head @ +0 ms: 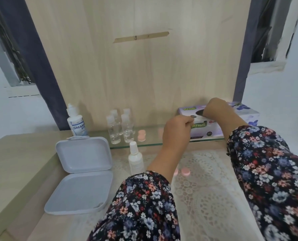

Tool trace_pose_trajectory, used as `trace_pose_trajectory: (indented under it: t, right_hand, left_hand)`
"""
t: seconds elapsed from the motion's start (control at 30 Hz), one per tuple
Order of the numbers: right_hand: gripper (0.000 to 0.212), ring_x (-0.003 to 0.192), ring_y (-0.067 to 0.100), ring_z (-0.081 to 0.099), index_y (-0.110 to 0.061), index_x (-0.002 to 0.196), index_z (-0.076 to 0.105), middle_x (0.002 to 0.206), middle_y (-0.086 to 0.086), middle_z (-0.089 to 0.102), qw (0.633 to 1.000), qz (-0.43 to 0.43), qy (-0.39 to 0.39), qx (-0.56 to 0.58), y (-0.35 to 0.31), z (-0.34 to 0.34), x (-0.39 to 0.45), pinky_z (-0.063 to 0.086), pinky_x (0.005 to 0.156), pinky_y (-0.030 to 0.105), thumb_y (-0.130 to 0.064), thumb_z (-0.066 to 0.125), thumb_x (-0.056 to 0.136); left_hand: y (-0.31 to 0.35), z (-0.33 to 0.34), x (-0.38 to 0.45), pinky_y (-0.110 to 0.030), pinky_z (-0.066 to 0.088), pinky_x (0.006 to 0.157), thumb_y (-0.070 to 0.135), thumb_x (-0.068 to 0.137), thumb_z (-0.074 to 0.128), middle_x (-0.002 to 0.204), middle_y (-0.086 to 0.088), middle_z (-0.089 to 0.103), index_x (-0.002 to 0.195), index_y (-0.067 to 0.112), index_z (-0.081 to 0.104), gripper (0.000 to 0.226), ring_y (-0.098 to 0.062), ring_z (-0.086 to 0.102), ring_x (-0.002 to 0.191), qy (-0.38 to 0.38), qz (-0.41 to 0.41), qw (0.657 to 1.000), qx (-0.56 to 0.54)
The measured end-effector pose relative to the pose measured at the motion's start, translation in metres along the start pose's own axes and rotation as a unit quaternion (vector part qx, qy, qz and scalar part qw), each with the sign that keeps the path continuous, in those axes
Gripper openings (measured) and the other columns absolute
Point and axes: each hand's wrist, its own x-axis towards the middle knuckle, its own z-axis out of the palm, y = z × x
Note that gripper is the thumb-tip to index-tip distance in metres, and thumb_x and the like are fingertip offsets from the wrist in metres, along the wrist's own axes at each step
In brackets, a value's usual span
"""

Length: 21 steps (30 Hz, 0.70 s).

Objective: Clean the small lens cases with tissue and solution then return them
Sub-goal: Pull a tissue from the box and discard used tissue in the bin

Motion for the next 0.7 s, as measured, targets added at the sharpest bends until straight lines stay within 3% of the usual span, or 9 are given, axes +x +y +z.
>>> trace_pose_trajectory:
  t: [0.1,0.2,0.33,0.47,0.57,0.63,0.7]
  right_hand:
    - [0.021,0.078,0.030,0.051,-0.007,0.081,0.055,0.071,0.006,0.048,0.999,0.016,0.025,0.025,-0.002,-0.001,-0.003,0.040,0.071,0.033,-0.026,0.065,0.086]
    - [0.005,0.081,0.030,0.058,-0.013,0.080,0.067,0.081,0.007,0.063,0.992,0.002,0.052,0.116,0.004,-0.003,-0.008,0.049,0.075,0.035,-0.016,0.064,0.083]
    - [0.028,0.087,0.020,0.053,-0.014,0.101,0.066,0.097,0.000,0.058,0.947,-0.079,0.140,0.279,0.009,-0.015,-0.031,0.043,0.074,0.030,-0.004,0.042,0.089]
    - [0.025,0.092,0.013,0.050,-0.012,0.106,0.061,0.099,-0.006,0.054,0.889,-0.101,0.220,0.389,0.003,-0.032,-0.053,0.040,0.077,0.026,-0.005,0.041,0.094]
    - [0.023,0.084,-0.004,0.049,-0.015,0.105,0.061,0.096,-0.011,0.054,0.857,-0.117,0.251,0.434,-0.004,-0.046,-0.068,0.042,0.081,0.023,-0.007,0.042,0.095]
    - [0.022,0.080,-0.014,0.048,-0.018,0.104,0.060,0.091,-0.017,0.054,0.842,-0.127,0.257,0.456,-0.009,-0.051,-0.081,0.043,0.079,0.019,-0.009,0.043,0.095]
    - [0.020,0.077,-0.015,0.048,-0.019,0.104,0.060,0.088,-0.020,0.053,0.831,-0.139,0.255,0.475,-0.014,-0.051,-0.100,0.039,0.072,0.009,-0.009,0.044,0.096]
  left_hand:
    - [0.001,0.000,0.000,-0.035,0.050,0.085,0.011,0.093,0.057,0.107,-0.009,0.071,0.110,0.008,0.072,0.023,-0.025,0.064,0.099,0.005,-0.006,1.000,-0.008]
    - [0.003,0.000,-0.001,-0.037,0.050,0.085,0.012,0.093,0.057,0.107,-0.011,0.071,0.111,0.008,0.071,0.023,-0.026,0.064,0.099,0.003,-0.013,1.000,-0.008]
    - [0.006,-0.001,-0.002,-0.038,0.050,0.086,0.010,0.094,0.054,0.108,-0.012,0.070,0.113,0.007,0.070,0.025,-0.028,0.063,0.100,-0.005,-0.009,1.000,0.001]
    - [0.008,-0.003,-0.005,-0.035,0.047,0.089,0.007,0.095,0.049,0.116,-0.012,0.067,0.119,0.007,0.066,0.029,-0.028,0.060,0.106,-0.030,-0.007,0.999,0.021]
    - [0.008,-0.010,-0.008,-0.024,0.042,0.089,0.006,0.096,0.047,0.127,-0.010,0.062,0.126,0.011,0.062,0.034,-0.026,0.056,0.115,-0.075,-0.024,0.997,0.017]
    - [0.010,-0.017,-0.012,-0.018,0.033,0.092,0.008,0.096,0.048,0.136,-0.007,0.055,0.133,0.012,0.056,0.038,-0.022,0.049,0.125,-0.114,-0.039,0.993,-0.014]
    - [0.015,-0.029,-0.023,-0.017,0.032,0.095,0.015,0.097,0.052,0.130,0.000,0.056,0.136,0.016,0.051,0.039,-0.012,0.049,0.121,-0.126,-0.031,0.988,-0.080]
